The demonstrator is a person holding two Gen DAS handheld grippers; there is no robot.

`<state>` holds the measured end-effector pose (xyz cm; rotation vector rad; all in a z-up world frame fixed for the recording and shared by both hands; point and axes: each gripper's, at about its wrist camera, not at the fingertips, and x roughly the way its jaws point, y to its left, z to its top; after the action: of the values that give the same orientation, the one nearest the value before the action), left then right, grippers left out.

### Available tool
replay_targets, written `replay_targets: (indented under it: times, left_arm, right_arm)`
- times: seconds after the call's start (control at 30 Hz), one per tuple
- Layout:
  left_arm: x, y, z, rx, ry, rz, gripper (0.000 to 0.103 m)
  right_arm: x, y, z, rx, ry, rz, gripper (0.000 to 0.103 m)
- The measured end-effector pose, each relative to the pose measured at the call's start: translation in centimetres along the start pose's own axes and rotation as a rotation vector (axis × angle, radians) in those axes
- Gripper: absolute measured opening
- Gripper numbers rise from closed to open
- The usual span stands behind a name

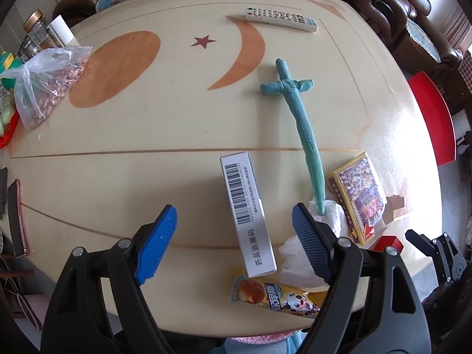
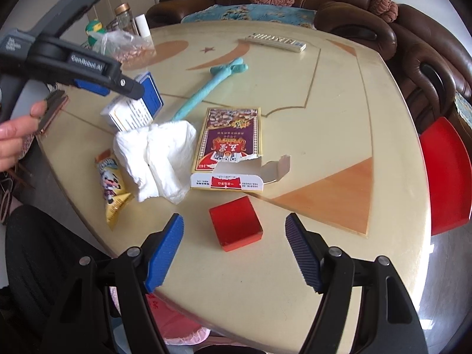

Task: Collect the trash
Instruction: 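Grasp the white medicine box with the left tool while the right tool grasps the red cube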

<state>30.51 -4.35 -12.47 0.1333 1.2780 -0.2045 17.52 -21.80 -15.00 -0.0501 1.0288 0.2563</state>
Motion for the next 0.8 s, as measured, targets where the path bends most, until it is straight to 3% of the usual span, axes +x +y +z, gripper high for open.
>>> replay_targets:
  times: [0.63, 0.8]
  left_arm:
    - [1.8, 0.3, 0.6, -0.019, 0.026, -0.015, 0.071]
    - [2.3, 0.4, 0.6, -0.031, 0.043, -0.025, 0.057]
  right_arm:
    - [1.7, -0.6, 0.2, -0.032, -0.005, -0.003, 0.068]
    - [1.8, -0.6, 0.2, -0.044, -0.011, -0.012, 0.066]
